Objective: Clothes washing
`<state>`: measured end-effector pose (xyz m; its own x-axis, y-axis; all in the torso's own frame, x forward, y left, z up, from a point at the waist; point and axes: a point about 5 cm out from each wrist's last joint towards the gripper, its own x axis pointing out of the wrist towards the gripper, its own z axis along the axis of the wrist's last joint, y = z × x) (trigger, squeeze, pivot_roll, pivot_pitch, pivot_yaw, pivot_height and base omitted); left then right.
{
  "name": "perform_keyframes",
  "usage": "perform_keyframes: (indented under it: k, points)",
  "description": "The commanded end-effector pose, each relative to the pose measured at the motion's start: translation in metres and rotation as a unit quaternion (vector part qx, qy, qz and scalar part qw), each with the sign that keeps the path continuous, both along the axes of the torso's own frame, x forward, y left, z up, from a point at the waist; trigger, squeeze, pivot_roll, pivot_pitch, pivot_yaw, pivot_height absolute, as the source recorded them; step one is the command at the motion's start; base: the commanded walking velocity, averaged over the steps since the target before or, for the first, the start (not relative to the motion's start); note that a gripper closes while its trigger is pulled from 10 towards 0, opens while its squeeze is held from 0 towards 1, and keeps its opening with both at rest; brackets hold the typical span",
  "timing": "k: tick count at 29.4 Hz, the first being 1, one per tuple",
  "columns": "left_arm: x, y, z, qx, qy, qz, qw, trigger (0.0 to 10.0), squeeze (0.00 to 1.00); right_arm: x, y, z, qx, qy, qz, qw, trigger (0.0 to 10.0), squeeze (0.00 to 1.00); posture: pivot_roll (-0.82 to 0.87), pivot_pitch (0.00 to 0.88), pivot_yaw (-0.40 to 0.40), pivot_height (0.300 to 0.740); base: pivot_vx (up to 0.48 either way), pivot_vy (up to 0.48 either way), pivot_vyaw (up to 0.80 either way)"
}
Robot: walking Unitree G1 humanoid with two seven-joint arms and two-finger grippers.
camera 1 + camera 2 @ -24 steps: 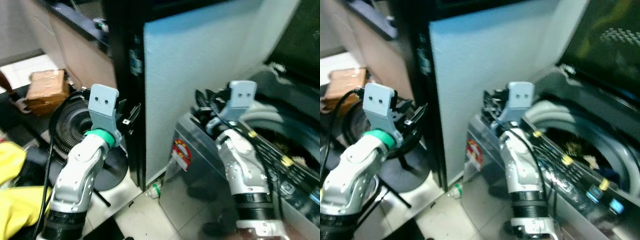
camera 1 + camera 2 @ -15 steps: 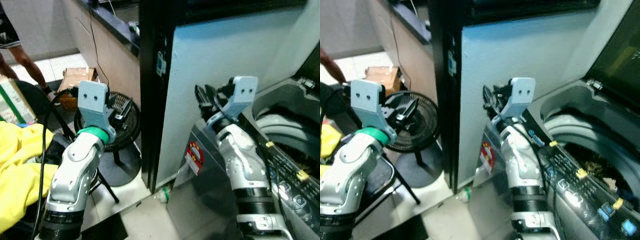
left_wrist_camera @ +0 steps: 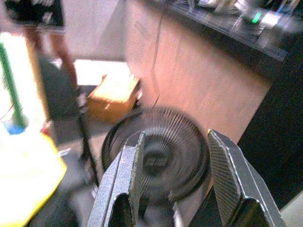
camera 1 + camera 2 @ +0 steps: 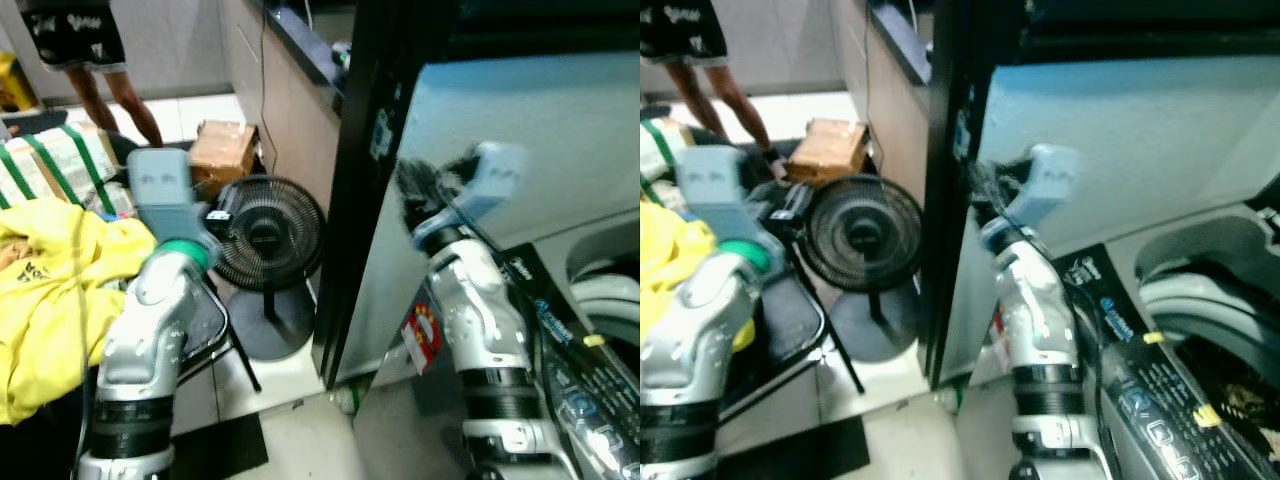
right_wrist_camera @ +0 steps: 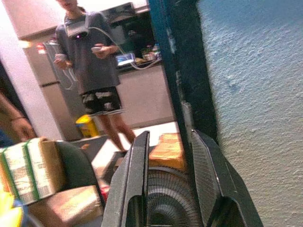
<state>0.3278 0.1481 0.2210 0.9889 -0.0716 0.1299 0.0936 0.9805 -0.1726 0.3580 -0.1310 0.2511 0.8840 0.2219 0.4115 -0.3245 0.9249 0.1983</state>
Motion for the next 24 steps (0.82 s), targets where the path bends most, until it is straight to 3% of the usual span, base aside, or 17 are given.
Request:
perform_keyframes:
  k: [1,7,8,14,16,24]
  points:
    - [0.002,-0.004,0.001,0.006,0.002,-0.013,1.0,10.0,0.0,-0.001,-0.003,-0.005,0.001,0.008,-0.002,1.0,10.0,0.0,0.08,0.0,0.034,0.74,0.0,0.0,0.8]
    - [0.005,-0.005,0.004,0.029,-0.006,-0.017,0.999,10.0,0.0,-0.002,-0.003,-0.007,-0.004,0.01,-0.004,1.0,10.0,0.0,0.07,0.0,0.041,0.74,0.0,0.0,0.8]
    - [0.006,-0.004,0.002,0.055,-0.001,-0.011,0.998,10.0,0.0,-0.002,-0.003,-0.007,-0.006,0.011,-0.004,1.0,10.0,0.0,0.07,0.0,0.043,0.74,0.0,0.0,0.8]
    - [0.005,-0.004,0.003,0.063,-0.004,-0.002,0.998,10.0,0.0,-0.002,-0.007,-0.009,-0.002,0.015,-0.011,1.0,10.0,0.0,0.08,0.0,0.039,0.74,0.0,0.0,0.79]
    - [0.004,-0.004,0.003,0.064,-0.003,0.001,0.998,10.0,0.0,0.001,-0.009,-0.014,0.013,0.032,-0.018,0.999,10.0,0.0,0.08,0.0,0.038,0.74,0.0,0.0,0.0]
    - [-0.001,-0.001,-0.001,0.063,0.008,0.004,0.998,10.0,0.0,-0.002,-0.001,-0.023,-0.004,0.05,-0.005,0.999,10.0,0.0,0.1,0.005,0.009,0.74,0.0,0.48,0.0]
